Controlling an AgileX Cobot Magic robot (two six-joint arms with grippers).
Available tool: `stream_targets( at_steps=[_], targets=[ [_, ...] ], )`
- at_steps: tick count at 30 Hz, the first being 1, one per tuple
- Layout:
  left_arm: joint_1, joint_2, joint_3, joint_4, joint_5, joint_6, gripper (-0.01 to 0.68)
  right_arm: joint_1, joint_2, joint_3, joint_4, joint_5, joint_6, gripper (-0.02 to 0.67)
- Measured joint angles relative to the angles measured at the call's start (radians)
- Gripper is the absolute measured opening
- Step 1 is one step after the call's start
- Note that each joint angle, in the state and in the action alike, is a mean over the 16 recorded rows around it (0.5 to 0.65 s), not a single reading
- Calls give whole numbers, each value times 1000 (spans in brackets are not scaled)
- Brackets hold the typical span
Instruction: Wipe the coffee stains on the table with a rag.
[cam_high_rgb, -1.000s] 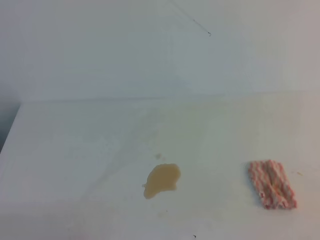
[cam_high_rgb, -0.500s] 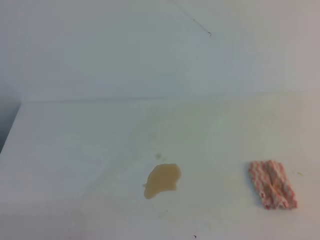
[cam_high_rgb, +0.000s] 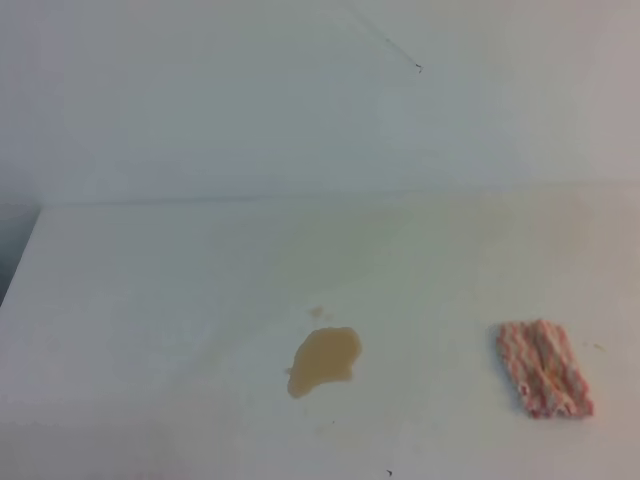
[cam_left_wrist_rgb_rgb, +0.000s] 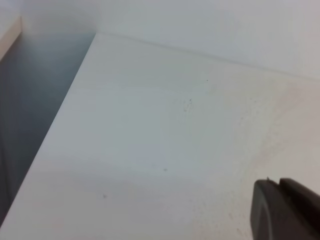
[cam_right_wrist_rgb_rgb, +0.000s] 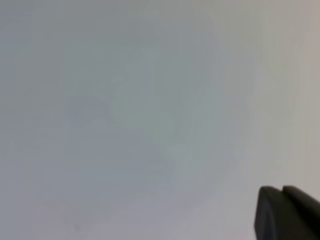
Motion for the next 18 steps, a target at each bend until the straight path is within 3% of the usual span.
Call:
stream_targets(
  at_steps=[4, 10, 18],
  targets=[
    [0, 0, 6, 0, 0, 0, -1, 74, 164, -140, -41, 269, 21, -4],
    [0, 0, 0, 0, 0, 0, -1, 172, 399, -302, -20, 627, -67, -4],
    [0, 2, -6, 0, -3, 0, -1, 234, 624, -405, 81, 841, -227, -4]
  ],
)
